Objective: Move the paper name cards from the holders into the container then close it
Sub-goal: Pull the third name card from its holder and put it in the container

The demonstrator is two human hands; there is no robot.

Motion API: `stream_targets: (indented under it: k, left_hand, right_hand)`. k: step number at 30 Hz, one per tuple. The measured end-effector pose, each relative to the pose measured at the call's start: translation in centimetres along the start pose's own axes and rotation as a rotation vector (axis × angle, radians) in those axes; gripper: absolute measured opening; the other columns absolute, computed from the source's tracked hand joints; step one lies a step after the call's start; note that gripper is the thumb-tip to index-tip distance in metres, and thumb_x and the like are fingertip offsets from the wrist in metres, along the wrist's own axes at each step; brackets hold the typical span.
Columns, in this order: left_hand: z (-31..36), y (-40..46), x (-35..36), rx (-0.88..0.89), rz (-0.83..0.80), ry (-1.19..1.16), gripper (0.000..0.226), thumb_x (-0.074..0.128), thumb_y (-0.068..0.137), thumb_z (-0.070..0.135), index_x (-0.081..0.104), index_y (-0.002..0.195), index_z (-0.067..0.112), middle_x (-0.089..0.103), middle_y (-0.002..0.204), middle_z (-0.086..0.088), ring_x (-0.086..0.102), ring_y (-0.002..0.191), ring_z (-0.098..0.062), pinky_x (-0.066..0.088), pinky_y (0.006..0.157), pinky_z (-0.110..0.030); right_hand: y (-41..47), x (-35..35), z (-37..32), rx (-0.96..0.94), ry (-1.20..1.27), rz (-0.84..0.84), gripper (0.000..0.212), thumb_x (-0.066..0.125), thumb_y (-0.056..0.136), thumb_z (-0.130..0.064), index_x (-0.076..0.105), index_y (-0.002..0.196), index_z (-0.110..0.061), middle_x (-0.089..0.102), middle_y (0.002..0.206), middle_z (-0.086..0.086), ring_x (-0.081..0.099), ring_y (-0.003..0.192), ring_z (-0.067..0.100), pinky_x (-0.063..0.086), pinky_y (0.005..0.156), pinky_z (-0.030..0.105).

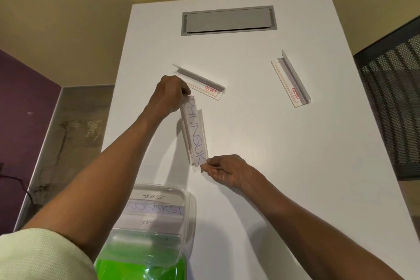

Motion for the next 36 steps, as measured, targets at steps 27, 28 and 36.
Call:
stream_targets:
  k: [27, 28, 36]
  left_hand:
    - [2.1, -9.8, 9.6, -0.319, 0.225, -0.295, 0.017, 0.060, 0.078, 0.005, 0.073, 0.087, 0.011, 0.073, 0.080, -0.003, 0.061, 0.070, -0.015, 0.039, 0.063, -0.020]
    - [2.1, -10.0, 10.2, -0.334, 0.213, -0.294, 0.016, 0.059, 0.079, 0.005, 0.072, 0.084, 0.011, 0.071, 0.078, -0.003, 0.060, 0.069, -0.016, 0.039, 0.062, -0.022]
    - [2.6, -10.3, 12.1, -0.296, 0.171, -0.234, 0.015, 0.044, 0.077, -0.003, 0.055, 0.067, -0.002, 0.044, 0.060, -0.011, 0.028, 0.062, -0.020, 0.028, 0.055, -0.030]
  right_hand:
    - [-8.1, -12.6, -12.6, -1.014, -0.909, 0.780, 0.026, 0.064, 0.079, -0.009, 0.064, 0.105, -0.014, 0.072, 0.078, -0.001, 0.062, 0.075, 0.018, 0.041, 0.066, 0.024]
    - [-7.9, -12.8, -12.5, -1.017, -0.925, 0.772, 0.025, 0.062, 0.080, -0.009, 0.063, 0.105, -0.014, 0.071, 0.077, -0.002, 0.063, 0.075, 0.018, 0.042, 0.065, 0.025]
    - [-6.8, -13.8, -12.1, -1.031, -0.942, 0.719, 0.028, 0.054, 0.084, -0.005, 0.059, 0.110, -0.015, 0.069, 0.072, 0.001, 0.064, 0.072, 0.022, 0.046, 0.060, 0.024]
Point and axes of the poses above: each hand's wrist, its own y-axis towards the middle knuckle, its own x-axis out of the palm, z = x × y, the point moved 5 cm from there along y, towards the middle knuckle
